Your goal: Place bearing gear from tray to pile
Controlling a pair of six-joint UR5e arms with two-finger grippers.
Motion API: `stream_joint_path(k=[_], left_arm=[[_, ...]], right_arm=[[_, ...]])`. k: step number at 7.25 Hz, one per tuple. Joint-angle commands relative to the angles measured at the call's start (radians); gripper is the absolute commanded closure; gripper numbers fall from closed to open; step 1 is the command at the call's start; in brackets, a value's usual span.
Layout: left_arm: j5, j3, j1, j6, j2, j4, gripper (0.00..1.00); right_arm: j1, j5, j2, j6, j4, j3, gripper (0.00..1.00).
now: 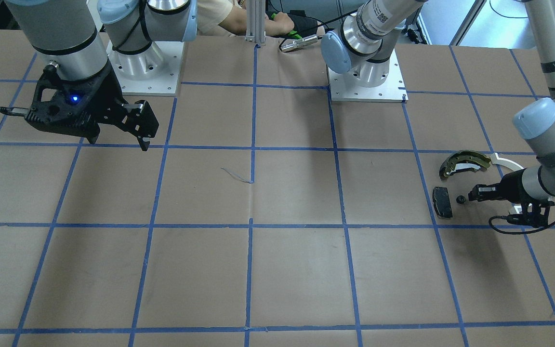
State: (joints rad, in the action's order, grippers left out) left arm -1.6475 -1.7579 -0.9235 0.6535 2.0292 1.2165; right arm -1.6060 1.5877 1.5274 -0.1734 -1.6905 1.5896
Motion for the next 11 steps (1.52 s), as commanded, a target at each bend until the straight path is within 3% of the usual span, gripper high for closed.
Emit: stream_joint_path(k=[1, 2, 4, 7, 9, 11], left_arm=[[0.000, 0.001, 0.000, 0.000, 0.006, -0.002, 0.83], [0.000, 0.009, 0.000, 0.000, 0.002, -0.015, 0.53], [-0.002, 0.014, -0.002, -0.002, -0.004, -0.023, 0.21], [-0.003, 0.035, -0.020, -0.009, -0.029, -0.018, 0.00], [-0.005, 0.136, -0.085, -0.017, -0.055, 0.080, 0.00], [0.008, 0.272, -0.225, -0.252, -0.127, 0.266, 0.00]], right_arm=[[0.000, -0.002, -0.001, 0.000, 0.000, 0.000, 0.00], [0.000, -0.002, -0.001, 0.000, -0.002, 0.000, 0.00], [0.000, 0.000, -0.001, 0.000, 0.000, 0.000, 0.00], [0.000, 0.000, -0.003, 0.000, -0.002, 0.001, 0.00], [0.000, -0.002, -0.001, 0.000, -0.002, 0.001, 0.00], [0.000, -0.002, -0.003, 0.000, -0.002, 0.000, 0.00]])
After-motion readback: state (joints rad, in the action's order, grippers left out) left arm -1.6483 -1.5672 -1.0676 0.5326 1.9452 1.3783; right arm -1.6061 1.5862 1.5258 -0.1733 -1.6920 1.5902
